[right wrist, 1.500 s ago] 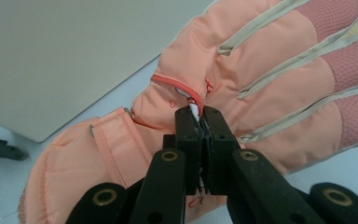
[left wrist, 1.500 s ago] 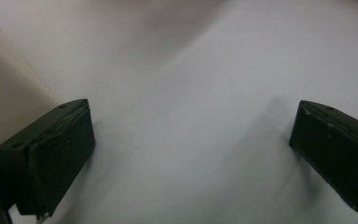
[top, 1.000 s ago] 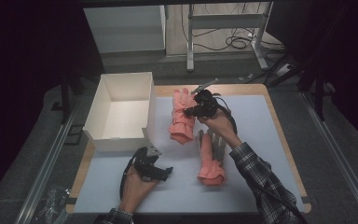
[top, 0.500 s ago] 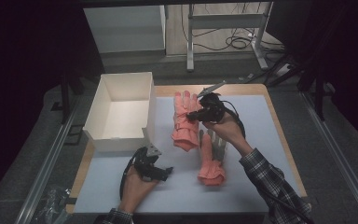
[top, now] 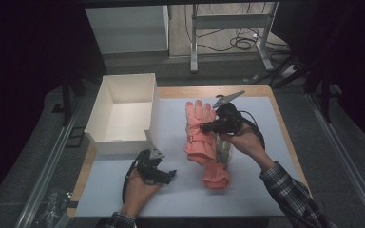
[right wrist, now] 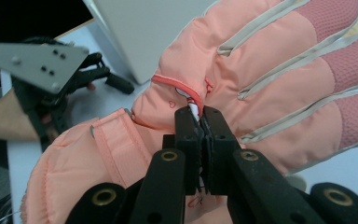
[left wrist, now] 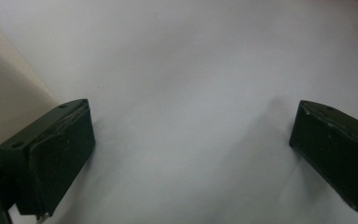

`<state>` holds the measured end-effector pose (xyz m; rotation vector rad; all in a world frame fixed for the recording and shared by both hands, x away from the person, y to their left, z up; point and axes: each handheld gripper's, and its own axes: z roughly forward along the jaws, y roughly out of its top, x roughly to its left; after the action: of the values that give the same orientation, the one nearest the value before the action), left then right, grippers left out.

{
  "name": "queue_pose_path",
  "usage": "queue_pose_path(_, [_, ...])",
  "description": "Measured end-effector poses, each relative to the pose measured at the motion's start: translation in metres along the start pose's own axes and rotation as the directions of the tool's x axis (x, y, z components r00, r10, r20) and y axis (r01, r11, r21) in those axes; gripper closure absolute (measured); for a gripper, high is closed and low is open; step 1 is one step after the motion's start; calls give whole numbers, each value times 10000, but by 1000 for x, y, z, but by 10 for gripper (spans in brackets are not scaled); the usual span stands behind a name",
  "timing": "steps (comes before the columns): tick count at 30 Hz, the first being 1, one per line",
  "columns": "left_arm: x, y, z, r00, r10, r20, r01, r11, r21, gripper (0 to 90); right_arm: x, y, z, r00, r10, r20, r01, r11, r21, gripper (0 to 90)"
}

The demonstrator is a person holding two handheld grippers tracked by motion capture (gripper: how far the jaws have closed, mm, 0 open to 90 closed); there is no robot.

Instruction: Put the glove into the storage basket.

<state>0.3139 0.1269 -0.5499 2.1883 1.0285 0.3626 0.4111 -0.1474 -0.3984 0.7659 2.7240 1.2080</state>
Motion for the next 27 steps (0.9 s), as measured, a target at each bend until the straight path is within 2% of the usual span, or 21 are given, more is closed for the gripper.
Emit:
queue_pose_path(10, [0, 0, 0, 10000, -8, 7, 8, 10000, -15, 0, 2, -33, -25, 9996, 220, 149, -222, 9996, 155, 858])
queue_pose_path(15, [0, 0, 0, 10000, -16, 8, 16, 10000, -14, 0, 4, -52, -32, 9988, 428, 228, -435, 9985, 323, 857])
queue_pose_path(22, [0, 0, 0, 10000, -13, 7, 13, 10000, -12, 0, 7, -70, -21, 9984, 545, 150, -554, 9959, 710, 856])
queue_pose_path(27, [0, 0, 0, 10000, -15, 5, 15, 10000, -22, 0, 8, -77, -10, 9974, 385, 615, -435, 9956, 826, 852])
